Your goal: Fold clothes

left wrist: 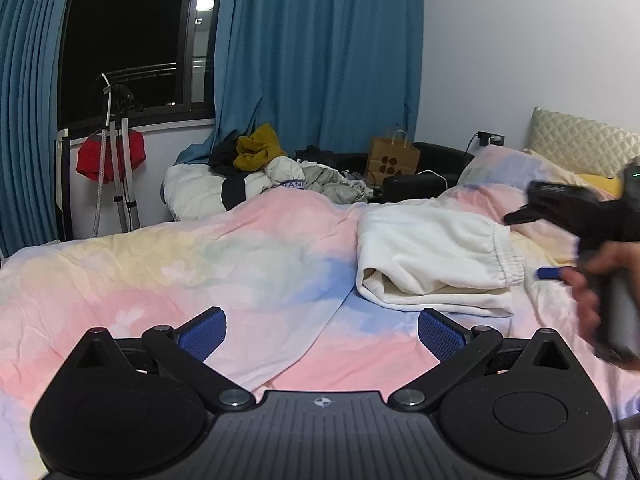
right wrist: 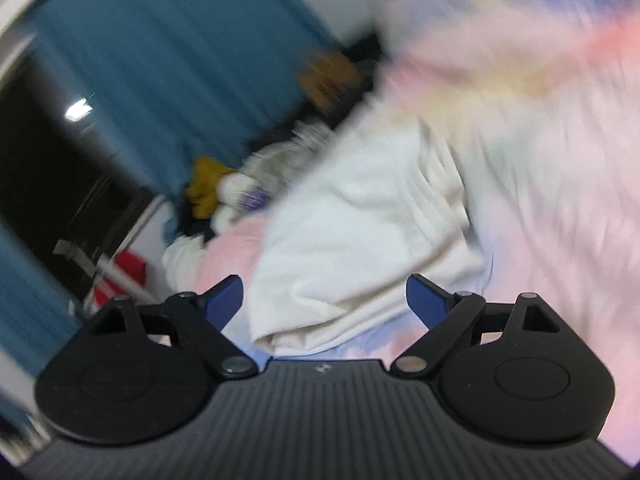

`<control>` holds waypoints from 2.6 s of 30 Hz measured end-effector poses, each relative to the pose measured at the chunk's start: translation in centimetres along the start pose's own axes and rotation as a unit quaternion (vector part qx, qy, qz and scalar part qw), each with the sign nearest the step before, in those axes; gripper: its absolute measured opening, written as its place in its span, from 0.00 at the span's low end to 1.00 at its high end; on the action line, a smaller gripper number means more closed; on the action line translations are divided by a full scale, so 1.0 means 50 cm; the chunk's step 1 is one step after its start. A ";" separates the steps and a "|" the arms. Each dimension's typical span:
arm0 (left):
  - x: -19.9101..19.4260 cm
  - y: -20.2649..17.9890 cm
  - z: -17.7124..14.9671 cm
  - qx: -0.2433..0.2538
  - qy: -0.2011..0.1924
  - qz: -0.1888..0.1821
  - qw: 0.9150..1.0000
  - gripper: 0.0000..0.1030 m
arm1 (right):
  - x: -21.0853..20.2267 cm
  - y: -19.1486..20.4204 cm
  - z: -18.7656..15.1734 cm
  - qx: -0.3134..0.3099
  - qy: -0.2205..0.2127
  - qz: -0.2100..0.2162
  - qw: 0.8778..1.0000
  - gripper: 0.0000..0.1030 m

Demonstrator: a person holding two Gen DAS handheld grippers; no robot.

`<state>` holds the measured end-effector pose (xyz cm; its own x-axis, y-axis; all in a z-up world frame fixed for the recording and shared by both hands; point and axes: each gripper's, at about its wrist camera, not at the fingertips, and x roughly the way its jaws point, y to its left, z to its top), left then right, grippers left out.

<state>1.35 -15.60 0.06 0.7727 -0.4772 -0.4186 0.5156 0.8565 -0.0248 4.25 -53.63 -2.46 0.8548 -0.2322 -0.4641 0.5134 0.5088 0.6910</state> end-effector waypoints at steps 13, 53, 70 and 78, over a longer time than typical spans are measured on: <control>0.333 -0.055 -0.032 0.033 0.030 -0.062 0.997 1.00 | 0.249 -0.134 0.014 0.162 0.036 -0.061 0.984 0.37; 0.801 0.040 0.002 -0.138 0.050 -0.028 0.989 0.91 | 0.225 -0.180 0.039 0.091 -0.052 -0.068 0.992 0.06; 0.479 -0.060 0.091 0.003 0.040 -0.014 0.999 0.96 | 0.050 -0.063 -0.017 -0.080 -0.031 -0.065 0.994 0.14; 0.196 -0.137 0.151 0.034 -0.007 -0.028 0.999 0.98 | -0.148 0.048 -0.031 -0.201 -0.066 -0.019 0.977 0.14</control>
<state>8.21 -27.63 2.97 0.7463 -0.5276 -0.4058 0.5824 0.8128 0.0142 -0.98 -49.41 1.77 0.8517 -0.3483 -0.3916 0.4961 0.7767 0.3882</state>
